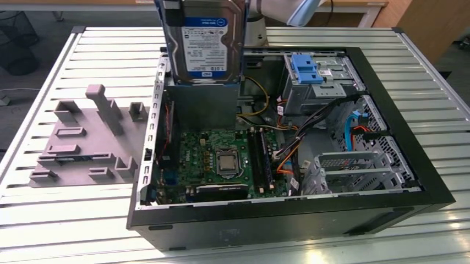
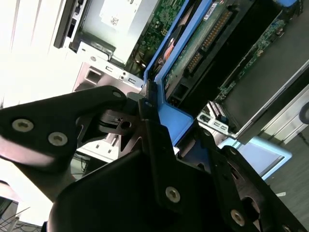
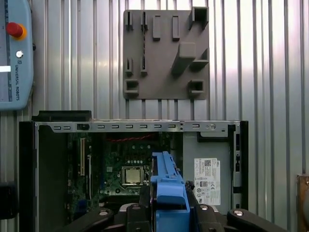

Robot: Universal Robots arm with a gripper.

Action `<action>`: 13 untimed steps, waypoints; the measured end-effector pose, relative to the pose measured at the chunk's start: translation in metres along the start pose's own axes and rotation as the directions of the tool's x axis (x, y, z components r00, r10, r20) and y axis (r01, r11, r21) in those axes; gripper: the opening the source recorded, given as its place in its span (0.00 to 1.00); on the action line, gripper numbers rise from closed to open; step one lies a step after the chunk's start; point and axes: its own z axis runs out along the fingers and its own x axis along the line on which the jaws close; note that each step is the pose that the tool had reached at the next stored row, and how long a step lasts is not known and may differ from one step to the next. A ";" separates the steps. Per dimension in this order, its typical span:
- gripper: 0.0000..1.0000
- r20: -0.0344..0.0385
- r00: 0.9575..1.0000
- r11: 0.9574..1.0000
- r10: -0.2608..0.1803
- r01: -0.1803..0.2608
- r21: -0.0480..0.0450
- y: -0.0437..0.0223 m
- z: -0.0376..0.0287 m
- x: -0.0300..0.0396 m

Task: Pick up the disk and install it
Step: 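Pick up the disk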

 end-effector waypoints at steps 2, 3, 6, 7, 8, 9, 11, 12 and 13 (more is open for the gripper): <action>0.36 0.000 1.000 1.000 0.000 0.000 0.000 -0.0077 -0.0001 -0.0002; 0.36 0.000 1.000 1.000 0.000 0.000 0.000 -0.0117 -0.0001 -0.0003; 0.36 0.000 1.000 1.000 0.000 0.000 -0.001 -0.0238 -0.0004 -0.0006; 0.36 0.000 1.000 1.000 0.000 0.000 -0.001 -0.0273 -0.0004 -0.0007; 0.36 0.000 1.000 1.000 0.000 0.000 -0.001 -0.0303 -0.0004 -0.0008; 0.36 0.000 1.000 1.000 0.000 0.000 -0.001 -0.0331 -0.0004 -0.0009; 0.36 0.000 1.000 1.000 0.000 0.000 -0.001 -0.0374 -0.0005 -0.0010; 0.36 0.000 1.000 1.000 0.000 0.000 -0.001 -0.0389 -0.0005 -0.0010; 0.36 0.000 1.000 1.000 0.000 0.000 -0.001 -0.0395 -0.0006 -0.0010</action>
